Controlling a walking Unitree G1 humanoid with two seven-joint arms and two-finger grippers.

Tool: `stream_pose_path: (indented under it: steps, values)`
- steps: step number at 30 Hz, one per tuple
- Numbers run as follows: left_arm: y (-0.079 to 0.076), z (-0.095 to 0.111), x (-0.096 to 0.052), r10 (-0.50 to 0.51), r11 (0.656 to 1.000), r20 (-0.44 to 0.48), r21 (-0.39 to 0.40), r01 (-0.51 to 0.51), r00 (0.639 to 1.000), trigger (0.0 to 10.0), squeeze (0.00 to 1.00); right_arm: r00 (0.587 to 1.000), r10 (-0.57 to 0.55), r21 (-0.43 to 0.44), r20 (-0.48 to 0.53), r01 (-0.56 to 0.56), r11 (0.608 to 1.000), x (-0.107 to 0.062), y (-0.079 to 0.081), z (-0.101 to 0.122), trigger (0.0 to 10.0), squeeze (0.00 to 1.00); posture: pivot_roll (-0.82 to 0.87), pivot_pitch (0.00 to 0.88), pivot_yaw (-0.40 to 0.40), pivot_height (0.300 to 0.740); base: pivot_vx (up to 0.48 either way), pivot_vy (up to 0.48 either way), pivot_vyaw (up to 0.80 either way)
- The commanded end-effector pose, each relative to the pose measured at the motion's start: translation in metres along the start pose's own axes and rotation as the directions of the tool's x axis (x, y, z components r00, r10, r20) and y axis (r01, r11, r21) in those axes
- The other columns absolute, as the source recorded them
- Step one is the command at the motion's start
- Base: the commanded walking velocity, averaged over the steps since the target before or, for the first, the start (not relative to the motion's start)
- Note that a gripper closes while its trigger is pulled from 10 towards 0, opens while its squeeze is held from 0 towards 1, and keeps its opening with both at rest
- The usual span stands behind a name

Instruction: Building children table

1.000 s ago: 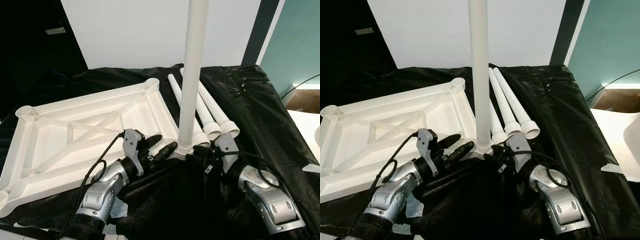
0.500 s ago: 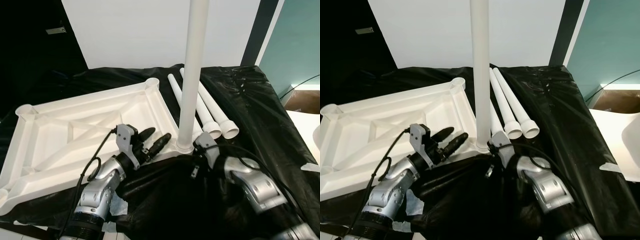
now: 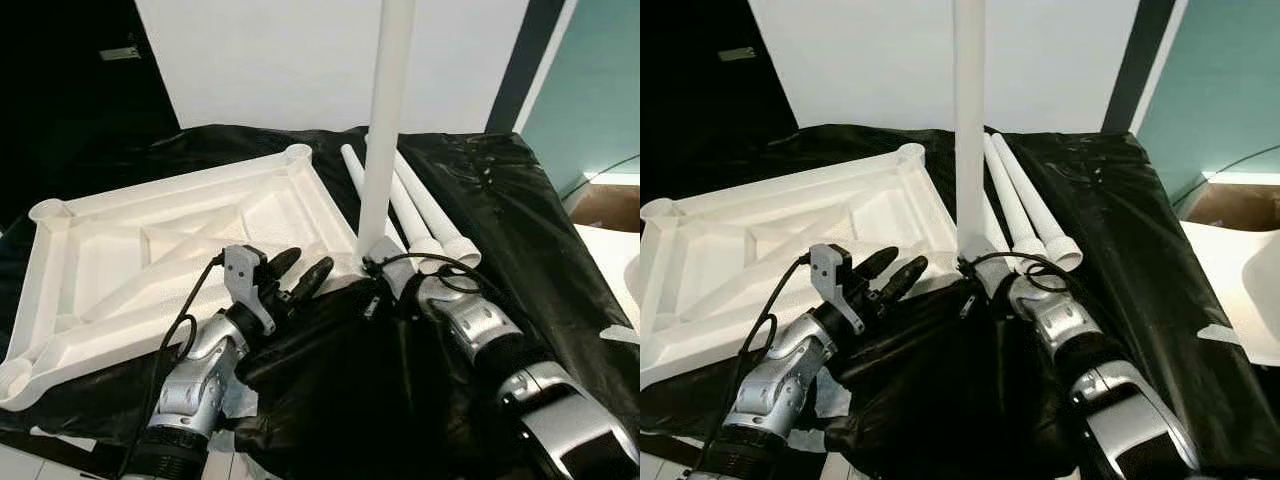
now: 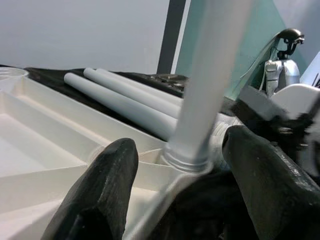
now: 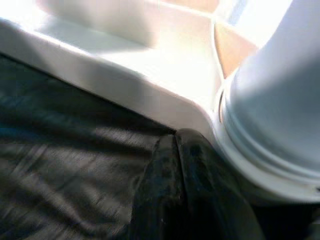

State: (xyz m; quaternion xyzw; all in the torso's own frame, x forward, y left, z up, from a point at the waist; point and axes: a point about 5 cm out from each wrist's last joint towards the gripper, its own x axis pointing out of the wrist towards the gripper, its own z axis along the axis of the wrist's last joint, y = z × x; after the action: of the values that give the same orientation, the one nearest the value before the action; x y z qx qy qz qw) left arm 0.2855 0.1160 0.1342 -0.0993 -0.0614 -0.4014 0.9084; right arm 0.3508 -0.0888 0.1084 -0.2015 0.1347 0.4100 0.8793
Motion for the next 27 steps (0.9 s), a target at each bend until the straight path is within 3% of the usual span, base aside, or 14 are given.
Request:
stream_pose_path:
  steps: [1, 7, 8, 9, 10, 12, 13, 14, 15, 18, 23, 27]
  values:
    - [0.000, 0.000, 0.000, 0.010, 1.000, -0.008, 0.019, -0.010, 1.000, 10.0, 0.00, 0.997, -0.048, 0.001, 0.054, 0.048, 0.999, 0.007, -0.002, 0.016, 0.0, 0.00, 0.10, 0.000, 0.009, 0.740, 0.000, 0.000, 0.00]
    - [0.003, -0.005, -0.003, 0.035, 0.999, -0.047, 0.035, -0.033, 0.998, 10.0, 0.00, 0.995, 0.009, 0.017, 0.101, -0.011, 1.000, 0.013, 0.016, 0.019, 0.0, 0.00, 0.10, 0.000, 0.010, 0.740, 0.000, 0.000, 0.00]
    - [0.005, -0.011, -0.006, 0.049, 0.997, -0.109, 0.064, -0.042, 0.993, 10.0, 0.00, 0.992, 0.018, 0.028, 0.123, -0.022, 0.999, 0.012, 0.022, 0.020, 2.0, 0.00, 0.09, 0.000, 0.011, 0.740, 0.000, 0.000, 0.00]
    - [0.005, -0.011, -0.006, 0.049, 0.997, -0.109, 0.064, -0.042, 0.993, 10.0, 0.00, 0.992, 0.018, 0.028, 0.123, -0.022, 0.999, 0.012, 0.022, 0.020, 2.0, 0.00, 0.09, 0.000, 0.011, 0.740, 0.000, 0.000, 0.00]
    - [0.011, -0.026, -0.013, 0.082, 0.990, -0.255, 0.132, -0.049, 0.963, 10.0, 0.00, 0.984, 0.022, 0.048, 0.175, -0.031, 0.998, 0.007, 0.030, 0.022, 8.8, 0.00, 0.09, 0.000, 0.015, 0.740, 0.000, 0.000, 0.00]
    - [0.011, -0.026, -0.013, 0.082, 0.990, -0.255, 0.132, -0.049, 0.963, 10.0, 0.00, 0.984, 0.022, 0.048, 0.175, -0.031, 0.998, 0.007, 0.030, 0.022, 8.8, 0.00, 0.09, 0.000, 0.015, 0.740, 0.000, 0.000, 0.00]
    - [0.015, -0.032, -0.017, 0.101, 0.985, -0.315, 0.162, -0.051, 0.944, 10.0, 0.00, 0.981, 0.022, 0.050, 0.193, -0.032, 0.998, 0.004, 0.033, 0.023, 10.0, 0.00, 0.08, 0.000, 0.017, 0.740, 0.000, 0.000, 0.00]
    - [0.020, -0.038, -0.021, 0.122, 0.981, -0.374, 0.188, -0.054, 0.919, 10.0, 0.00, 0.978, 0.016, 0.055, 0.209, -0.028, 0.998, 0.001, 0.037, 0.023, 10.0, 0.00, 0.07, 0.000, 0.022, 0.740, 0.000, 0.000, 0.00]
    - [0.020, -0.038, -0.021, 0.122, 0.981, -0.374, 0.188, -0.054, 0.919, 10.0, 0.00, 0.978, 0.016, 0.055, 0.209, -0.028, 0.998, 0.001, 0.037, 0.023, 10.0, 0.00, 0.07, 0.000, 0.022, 0.740, 0.000, 0.000, 0.00]
    - [0.037, -0.047, -0.028, 0.205, 0.965, -0.465, 0.245, -0.097, 0.861, 10.0, 0.00, 0.974, 0.003, 0.079, 0.227, -0.021, 0.997, -0.005, 0.046, 0.019, 10.0, 0.00, 0.04, 0.000, 0.039, 0.740, 0.000, 0.000, 0.00]
    - [0.045, -0.045, -0.024, 0.258, 0.950, -0.466, 0.280, -0.135, 0.846, 10.0, 0.00, 0.976, 0.006, 0.095, 0.218, -0.028, 0.995, -0.004, 0.053, 0.014, 10.0, 0.00, 0.02, 0.000, 0.047, 0.740, 0.000, 0.000, 0.00]
    - [0.054, -0.045, -0.021, 0.318, 0.927, -0.504, 0.344, -0.151, 0.803, 10.0, 0.00, 0.983, -0.022, 0.143, 0.184, -0.004, 0.990, -0.004, 0.052, 0.009, 10.0, 0.00, 0.02, 0.000, 0.050, 0.740, 0.000, 0.000, 0.00]
